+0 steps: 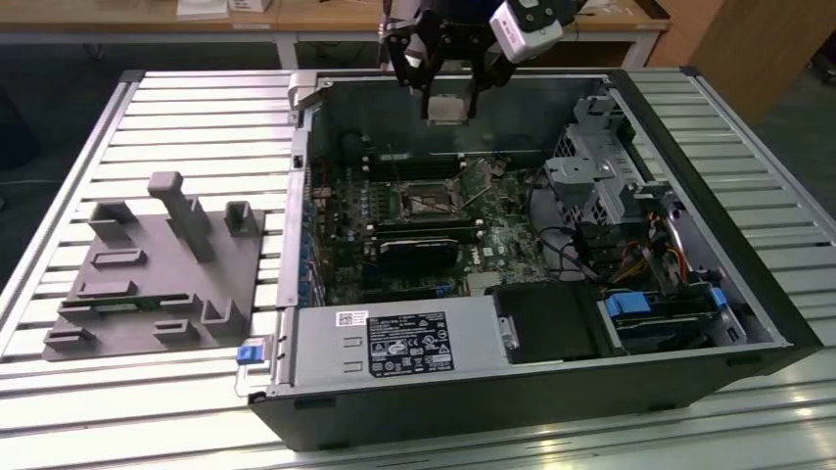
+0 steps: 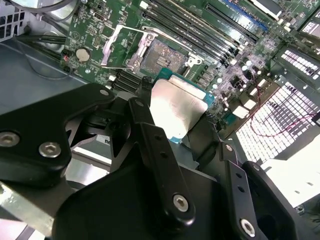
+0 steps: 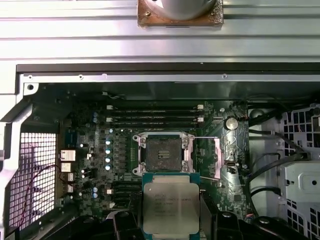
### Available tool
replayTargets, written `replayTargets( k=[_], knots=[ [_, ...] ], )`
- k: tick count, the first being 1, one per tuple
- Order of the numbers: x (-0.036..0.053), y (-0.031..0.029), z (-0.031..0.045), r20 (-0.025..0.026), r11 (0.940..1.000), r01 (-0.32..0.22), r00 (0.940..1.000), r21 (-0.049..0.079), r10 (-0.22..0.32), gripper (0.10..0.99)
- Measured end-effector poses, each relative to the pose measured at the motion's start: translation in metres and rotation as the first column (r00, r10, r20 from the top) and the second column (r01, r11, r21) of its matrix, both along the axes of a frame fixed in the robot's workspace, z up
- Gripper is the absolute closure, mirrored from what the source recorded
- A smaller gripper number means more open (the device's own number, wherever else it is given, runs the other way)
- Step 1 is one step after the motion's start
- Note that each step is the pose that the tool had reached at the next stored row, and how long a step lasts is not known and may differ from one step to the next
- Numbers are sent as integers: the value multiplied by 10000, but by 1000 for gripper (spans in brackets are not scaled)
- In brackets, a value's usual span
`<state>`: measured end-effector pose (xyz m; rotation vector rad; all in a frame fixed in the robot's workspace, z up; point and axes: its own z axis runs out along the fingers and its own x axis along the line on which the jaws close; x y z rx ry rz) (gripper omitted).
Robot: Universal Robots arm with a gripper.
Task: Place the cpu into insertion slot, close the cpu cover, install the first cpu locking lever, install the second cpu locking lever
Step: 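Place the cpu into insertion slot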
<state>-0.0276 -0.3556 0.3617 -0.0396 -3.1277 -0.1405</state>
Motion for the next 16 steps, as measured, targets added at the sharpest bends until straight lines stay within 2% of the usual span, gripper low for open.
replayTargets(
  k=[16],
  knots=[
    [-126,0,-180,56,10000,0,10000,1,0,545]
  ],
)
